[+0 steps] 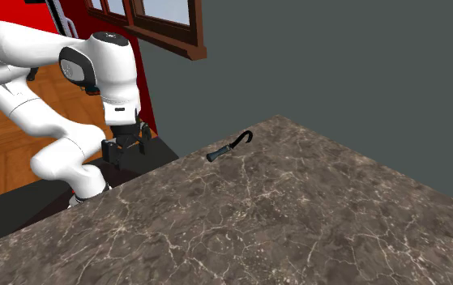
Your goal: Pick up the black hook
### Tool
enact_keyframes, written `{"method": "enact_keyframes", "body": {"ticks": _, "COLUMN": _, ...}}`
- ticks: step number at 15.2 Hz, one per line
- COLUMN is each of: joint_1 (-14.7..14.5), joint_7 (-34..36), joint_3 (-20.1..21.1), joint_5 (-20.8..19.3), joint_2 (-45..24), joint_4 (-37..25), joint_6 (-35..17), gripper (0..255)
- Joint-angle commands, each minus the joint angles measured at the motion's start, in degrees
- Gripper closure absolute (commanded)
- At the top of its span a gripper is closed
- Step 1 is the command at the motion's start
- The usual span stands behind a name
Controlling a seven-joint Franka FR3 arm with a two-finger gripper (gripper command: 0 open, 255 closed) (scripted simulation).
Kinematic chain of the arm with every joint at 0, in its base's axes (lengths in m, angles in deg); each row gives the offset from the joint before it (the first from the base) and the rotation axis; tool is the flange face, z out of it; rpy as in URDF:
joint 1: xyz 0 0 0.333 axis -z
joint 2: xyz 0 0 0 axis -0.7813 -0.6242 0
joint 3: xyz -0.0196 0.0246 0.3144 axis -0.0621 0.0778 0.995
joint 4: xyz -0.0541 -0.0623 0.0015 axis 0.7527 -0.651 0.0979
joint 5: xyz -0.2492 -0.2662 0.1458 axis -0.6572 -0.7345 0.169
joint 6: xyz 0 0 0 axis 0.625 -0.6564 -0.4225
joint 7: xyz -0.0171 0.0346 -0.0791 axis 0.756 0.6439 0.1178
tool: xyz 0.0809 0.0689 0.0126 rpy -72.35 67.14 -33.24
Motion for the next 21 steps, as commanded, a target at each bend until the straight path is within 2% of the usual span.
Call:
{"method": "enact_keyframes", "body": {"ticks": 1, "joint_1": 0.00, "joint_7": 0.00, "joint_3": 0.00, "joint_5": 0.00, "joint_2": 0.00, "joint_4": 0.00, "joint_6": 0.00, "gripper": 0}}
{"method": "enact_keyframes", "body": {"ticks": 11, "joint_1": -2.56, "joint_7": -0.65, "joint_3": 2.65, "joint_5": 1.12, "joint_2": -18.67, "joint_4": -16.15, "joint_6": -7.20, "gripper": 0}}
{"method": "enact_keyframes", "body": {"ticks": 21, "joint_1": -4.56, "joint_7": -1.19, "joint_3": 5.65, "joint_5": 0.39, "joint_2": -36.39, "joint_4": -37.33, "joint_6": -8.39, "gripper": 0}}
